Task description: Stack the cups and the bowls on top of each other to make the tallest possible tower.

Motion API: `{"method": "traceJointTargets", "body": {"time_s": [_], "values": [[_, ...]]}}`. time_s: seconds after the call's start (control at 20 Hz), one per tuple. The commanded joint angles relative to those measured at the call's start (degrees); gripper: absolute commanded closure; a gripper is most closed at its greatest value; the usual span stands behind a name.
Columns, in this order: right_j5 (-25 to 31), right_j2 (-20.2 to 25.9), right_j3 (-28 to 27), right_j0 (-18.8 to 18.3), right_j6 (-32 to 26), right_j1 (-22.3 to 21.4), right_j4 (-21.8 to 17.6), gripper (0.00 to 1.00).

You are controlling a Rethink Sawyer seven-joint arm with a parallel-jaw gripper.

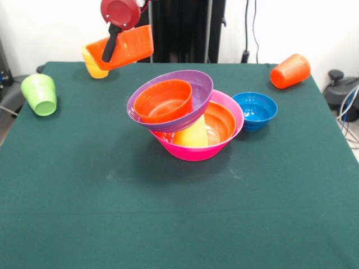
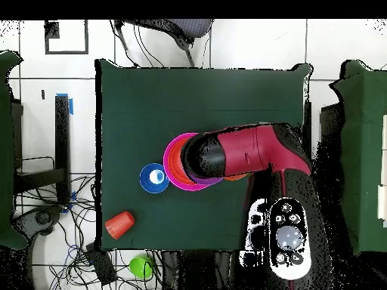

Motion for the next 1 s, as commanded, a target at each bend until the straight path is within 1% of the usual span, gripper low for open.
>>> {"method": "traceJointTargets", "body": {"time_s": [0.05,0.2,0.3,0.55,0.75,1.0], "values": [[-5.9,-1.4,8.1,2.8,18.7,0.8,1.8,1.00],[-7.4,-2.2,8.7,3.5,19.6,1.2,2.1,1.00],[-8.2,-2.1,7.1,3.4,19.5,2.4,1.9,1.00],[-9.2,-2.2,6.6,3.0,19.9,3.1,1.5,1.00],[-10.5,-2.6,5.3,3.8,22.0,5.1,0.4,1.00],[-11.4,-3.3,4.8,4.4,22.3,5.6,0.3,1.00]]}}
